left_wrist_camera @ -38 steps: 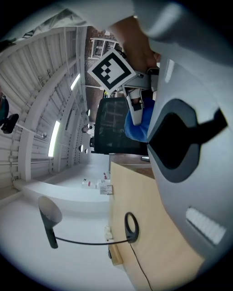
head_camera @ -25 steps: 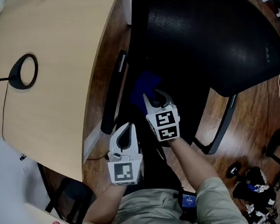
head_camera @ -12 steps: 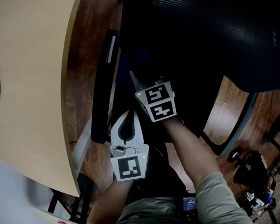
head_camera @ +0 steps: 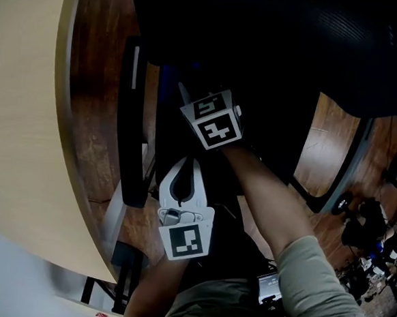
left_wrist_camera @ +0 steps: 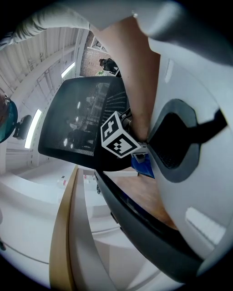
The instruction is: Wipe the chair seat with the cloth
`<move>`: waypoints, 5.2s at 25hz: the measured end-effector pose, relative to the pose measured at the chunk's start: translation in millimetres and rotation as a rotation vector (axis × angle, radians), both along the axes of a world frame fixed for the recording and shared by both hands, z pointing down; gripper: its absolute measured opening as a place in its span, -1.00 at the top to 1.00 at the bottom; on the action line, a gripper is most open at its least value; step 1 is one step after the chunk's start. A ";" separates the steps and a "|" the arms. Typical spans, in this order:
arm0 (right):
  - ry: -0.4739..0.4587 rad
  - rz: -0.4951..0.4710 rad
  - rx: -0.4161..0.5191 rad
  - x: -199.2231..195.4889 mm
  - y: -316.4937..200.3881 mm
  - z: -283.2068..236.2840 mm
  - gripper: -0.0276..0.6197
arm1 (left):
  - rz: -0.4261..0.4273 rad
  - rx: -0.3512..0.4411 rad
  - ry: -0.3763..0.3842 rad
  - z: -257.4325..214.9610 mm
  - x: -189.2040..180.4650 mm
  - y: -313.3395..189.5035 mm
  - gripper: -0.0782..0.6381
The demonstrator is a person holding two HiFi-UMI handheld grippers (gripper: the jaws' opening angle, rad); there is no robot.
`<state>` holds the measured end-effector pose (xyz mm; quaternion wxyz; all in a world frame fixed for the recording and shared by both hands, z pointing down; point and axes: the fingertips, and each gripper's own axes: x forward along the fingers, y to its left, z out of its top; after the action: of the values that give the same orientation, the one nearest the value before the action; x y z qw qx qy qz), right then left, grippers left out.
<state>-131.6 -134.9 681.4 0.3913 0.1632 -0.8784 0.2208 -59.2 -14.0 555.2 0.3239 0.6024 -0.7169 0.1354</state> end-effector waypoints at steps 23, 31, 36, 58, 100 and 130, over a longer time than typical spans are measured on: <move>0.251 0.585 0.084 314.9 -94.8 -9.1 0.64 | 0.249 0.063 0.014 -11.0 105.3 -55.8 0.76; 0.280 0.725 0.056 375.2 -92.6 -4.2 0.64 | 0.287 0.057 0.010 -4.6 129.0 -63.4 0.76; 0.284 0.722 0.042 380.5 -88.0 5.8 0.64 | 0.284 0.052 0.001 -1.3 132.8 -58.8 0.76; 0.020 0.134 0.109 91.4 47.1 -89.4 0.64 | 0.053 0.043 -0.040 -62.5 0.6 54.7 0.76; 0.320 0.781 -0.010 419.7 -10.9 6.3 0.64 | 0.356 0.016 -0.008 -13.8 158.0 -11.8 0.76; 0.009 0.177 0.134 122.0 103.2 -82.3 0.64 | 0.073 0.008 -0.083 -39.8 13.1 109.9 0.76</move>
<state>-9.6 -31.7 599.1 0.3623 0.2672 -0.8715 0.1945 -46.1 95.9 515.4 0.2865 0.6233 -0.7077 0.1692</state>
